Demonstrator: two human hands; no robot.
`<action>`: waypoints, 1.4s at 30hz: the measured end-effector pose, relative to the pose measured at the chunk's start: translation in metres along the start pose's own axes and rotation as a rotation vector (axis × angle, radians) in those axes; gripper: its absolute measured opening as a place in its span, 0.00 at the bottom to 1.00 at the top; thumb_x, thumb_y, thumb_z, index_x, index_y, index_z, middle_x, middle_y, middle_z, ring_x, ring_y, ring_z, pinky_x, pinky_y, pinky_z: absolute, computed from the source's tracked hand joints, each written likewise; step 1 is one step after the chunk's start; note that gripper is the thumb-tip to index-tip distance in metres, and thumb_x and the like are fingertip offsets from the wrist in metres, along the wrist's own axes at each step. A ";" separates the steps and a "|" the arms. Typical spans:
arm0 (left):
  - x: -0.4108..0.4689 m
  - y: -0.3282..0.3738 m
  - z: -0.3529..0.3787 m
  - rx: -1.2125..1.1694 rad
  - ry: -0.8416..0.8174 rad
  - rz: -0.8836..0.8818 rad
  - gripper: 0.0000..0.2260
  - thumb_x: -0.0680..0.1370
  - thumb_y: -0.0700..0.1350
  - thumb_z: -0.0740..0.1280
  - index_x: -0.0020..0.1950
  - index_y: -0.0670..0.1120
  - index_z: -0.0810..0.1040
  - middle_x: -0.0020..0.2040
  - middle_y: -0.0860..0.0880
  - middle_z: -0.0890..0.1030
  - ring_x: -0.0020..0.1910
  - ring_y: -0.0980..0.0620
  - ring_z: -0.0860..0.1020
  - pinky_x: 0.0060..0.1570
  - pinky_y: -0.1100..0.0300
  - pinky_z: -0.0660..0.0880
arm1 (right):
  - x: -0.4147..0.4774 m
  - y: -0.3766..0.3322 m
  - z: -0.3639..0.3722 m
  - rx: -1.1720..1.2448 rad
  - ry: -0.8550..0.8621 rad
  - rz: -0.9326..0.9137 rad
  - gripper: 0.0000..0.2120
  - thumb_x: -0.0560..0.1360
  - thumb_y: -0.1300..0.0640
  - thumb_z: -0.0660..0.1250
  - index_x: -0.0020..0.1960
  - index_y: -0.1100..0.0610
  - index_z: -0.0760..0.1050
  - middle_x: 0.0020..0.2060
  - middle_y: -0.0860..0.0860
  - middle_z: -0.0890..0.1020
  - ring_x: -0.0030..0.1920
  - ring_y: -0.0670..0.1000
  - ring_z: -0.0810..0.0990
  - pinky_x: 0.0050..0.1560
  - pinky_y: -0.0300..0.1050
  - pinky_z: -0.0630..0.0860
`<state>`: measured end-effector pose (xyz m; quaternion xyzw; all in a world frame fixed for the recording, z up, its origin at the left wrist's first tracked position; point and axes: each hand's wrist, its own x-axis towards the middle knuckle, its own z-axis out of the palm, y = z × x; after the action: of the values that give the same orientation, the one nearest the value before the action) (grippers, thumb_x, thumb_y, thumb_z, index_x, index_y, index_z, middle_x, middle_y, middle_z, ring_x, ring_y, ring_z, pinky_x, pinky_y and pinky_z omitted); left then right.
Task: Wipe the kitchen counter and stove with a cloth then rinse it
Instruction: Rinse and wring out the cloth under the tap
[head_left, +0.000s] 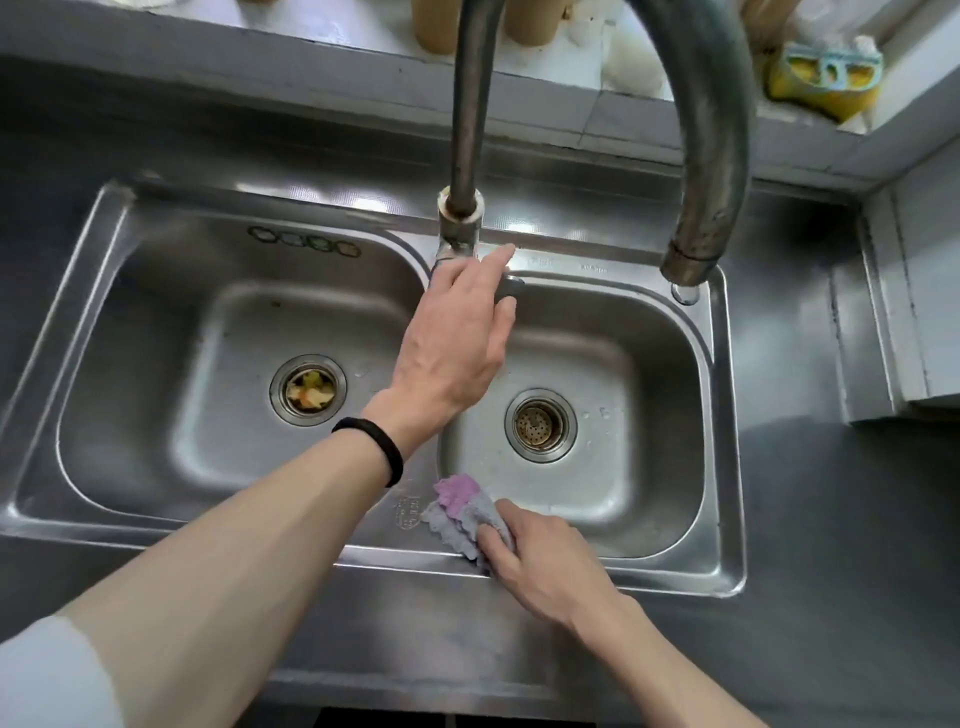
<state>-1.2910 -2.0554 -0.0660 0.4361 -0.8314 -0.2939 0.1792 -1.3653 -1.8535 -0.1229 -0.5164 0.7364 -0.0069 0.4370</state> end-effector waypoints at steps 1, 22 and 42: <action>0.003 -0.002 0.001 -0.002 -0.029 -0.017 0.20 0.86 0.44 0.60 0.78 0.42 0.70 0.67 0.42 0.79 0.68 0.43 0.72 0.72 0.48 0.68 | 0.000 -0.001 0.001 0.001 0.007 0.001 0.13 0.84 0.42 0.55 0.46 0.50 0.65 0.51 0.57 0.83 0.53 0.65 0.78 0.44 0.53 0.67; 0.004 -0.009 0.005 -0.091 0.063 -0.139 0.09 0.85 0.47 0.64 0.52 0.43 0.80 0.50 0.44 0.80 0.52 0.43 0.76 0.53 0.45 0.74 | -0.003 0.000 0.009 0.002 0.074 -0.019 0.13 0.84 0.41 0.53 0.47 0.49 0.64 0.52 0.58 0.83 0.53 0.66 0.78 0.47 0.56 0.71; 0.001 -0.017 0.014 -0.097 0.152 -0.038 0.09 0.84 0.45 0.64 0.51 0.41 0.80 0.46 0.46 0.79 0.52 0.44 0.76 0.51 0.43 0.75 | -0.003 0.002 0.011 0.012 0.089 -0.034 0.14 0.83 0.40 0.52 0.50 0.50 0.66 0.52 0.53 0.82 0.54 0.61 0.78 0.47 0.54 0.69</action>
<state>-1.2889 -2.0588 -0.0876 0.4634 -0.7919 -0.3033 0.2571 -1.3594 -1.8450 -0.1290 -0.5252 0.7463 -0.0418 0.4068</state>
